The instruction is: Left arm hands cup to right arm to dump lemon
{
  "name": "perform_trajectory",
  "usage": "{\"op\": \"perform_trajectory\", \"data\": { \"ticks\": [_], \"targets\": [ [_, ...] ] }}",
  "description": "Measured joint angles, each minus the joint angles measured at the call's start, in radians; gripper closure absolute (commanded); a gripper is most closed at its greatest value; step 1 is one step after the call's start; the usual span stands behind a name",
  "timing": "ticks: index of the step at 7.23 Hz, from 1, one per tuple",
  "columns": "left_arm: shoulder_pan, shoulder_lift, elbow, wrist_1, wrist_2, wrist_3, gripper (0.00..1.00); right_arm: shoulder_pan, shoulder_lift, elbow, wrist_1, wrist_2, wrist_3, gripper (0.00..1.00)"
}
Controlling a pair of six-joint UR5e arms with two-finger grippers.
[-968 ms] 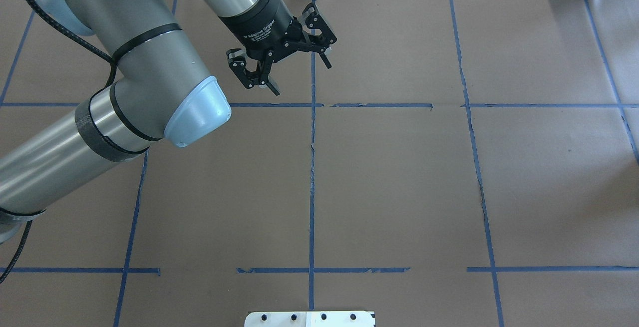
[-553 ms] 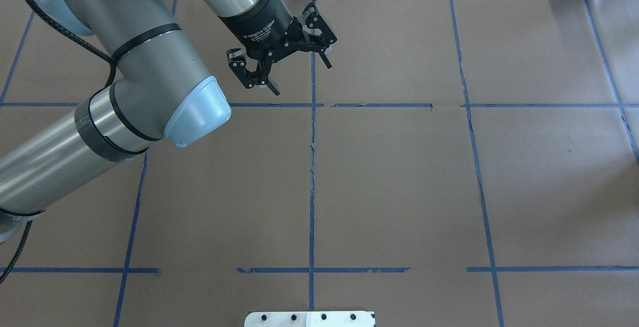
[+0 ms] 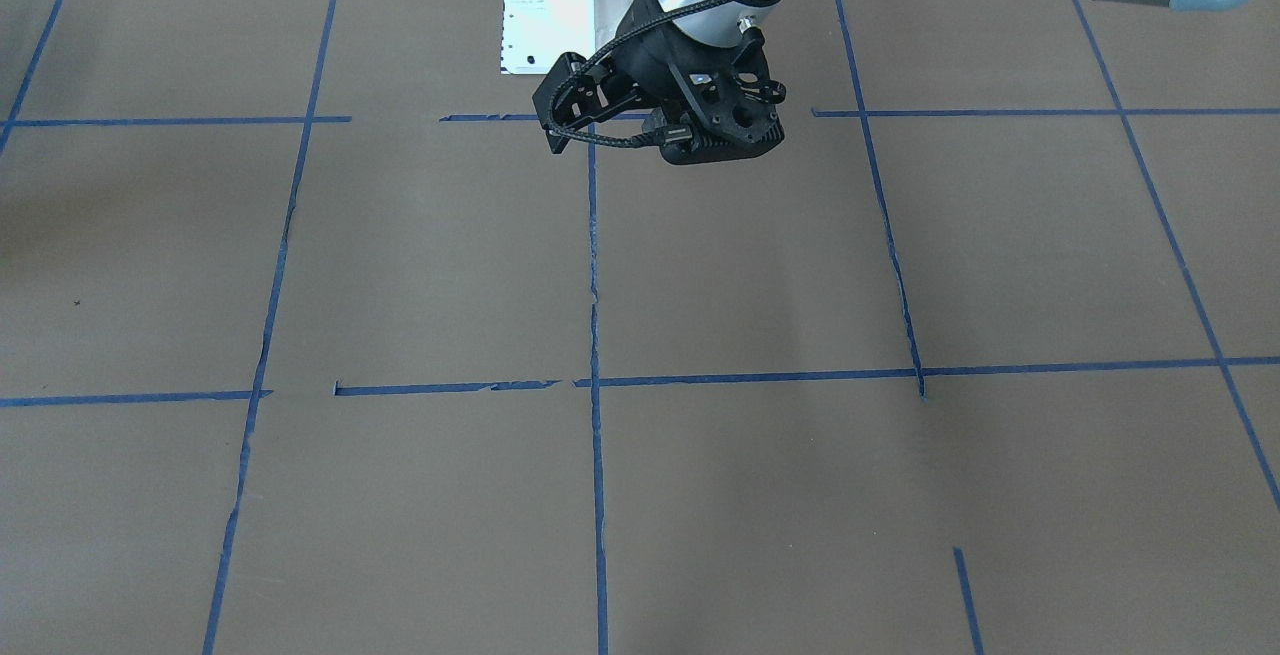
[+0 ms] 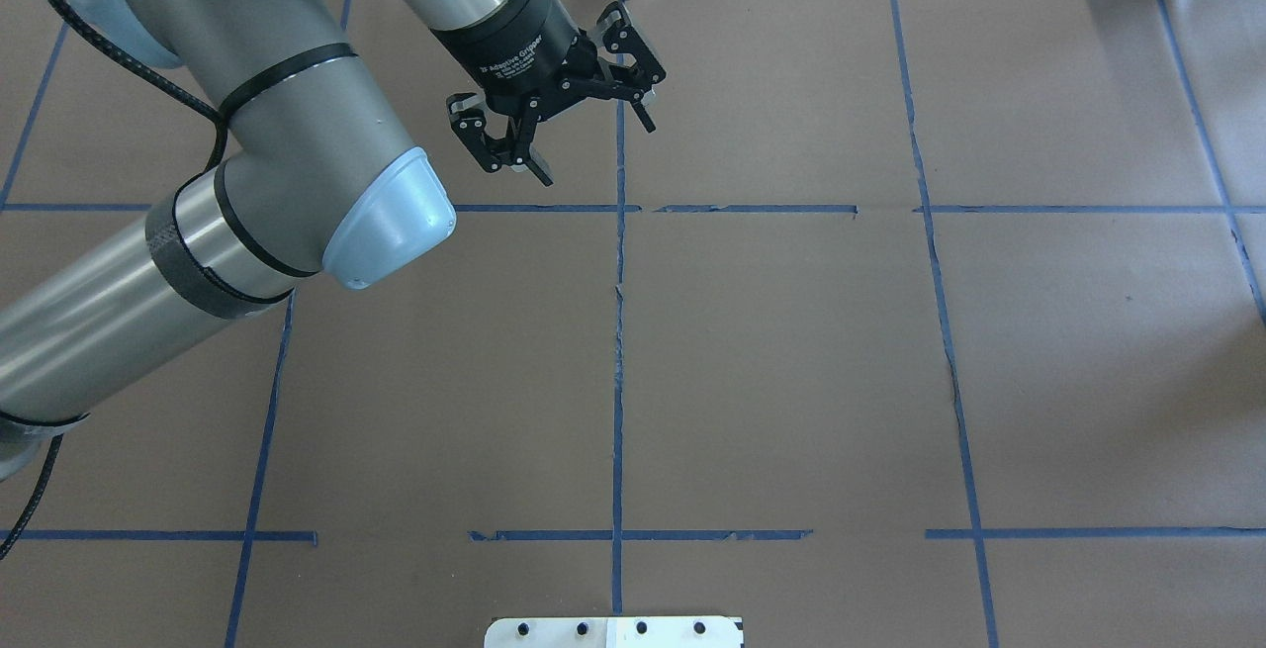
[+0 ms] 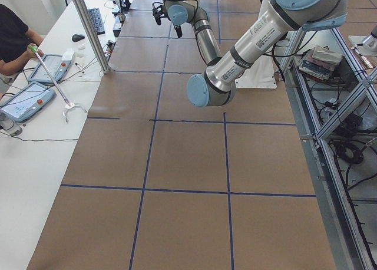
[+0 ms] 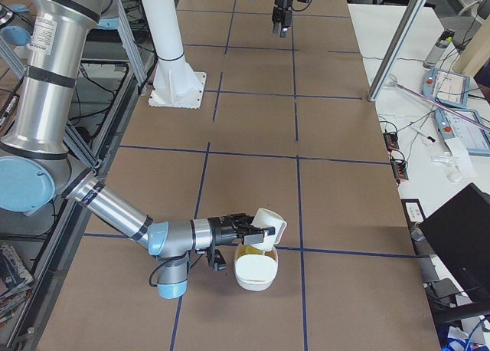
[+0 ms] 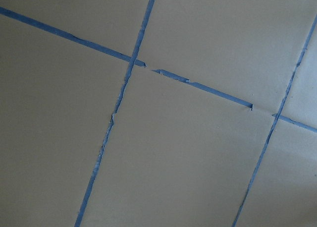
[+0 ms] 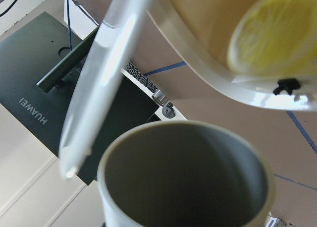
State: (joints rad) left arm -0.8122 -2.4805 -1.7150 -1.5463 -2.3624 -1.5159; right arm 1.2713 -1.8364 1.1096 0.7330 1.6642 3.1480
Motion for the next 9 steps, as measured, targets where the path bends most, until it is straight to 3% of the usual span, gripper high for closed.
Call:
{"op": "perform_trajectory", "data": {
  "ticks": [4, 6, 9],
  "targets": [
    [0.000, 0.001, -0.003, 0.000, 0.000, -0.001, 0.00, -0.003, 0.031, 0.075, -0.046, 0.002, -0.106, 0.77],
    [-0.001, 0.001, -0.003, 0.001, 0.000, -0.001, 0.00, -0.016, 0.038, 0.195, -0.218, 0.007, -0.242, 0.77],
    [-0.001, 0.000, -0.006, 0.002, 0.000, -0.003, 0.00, -0.093, 0.055, 0.436, -0.590, -0.014, -0.455, 0.73]
  ]
}}
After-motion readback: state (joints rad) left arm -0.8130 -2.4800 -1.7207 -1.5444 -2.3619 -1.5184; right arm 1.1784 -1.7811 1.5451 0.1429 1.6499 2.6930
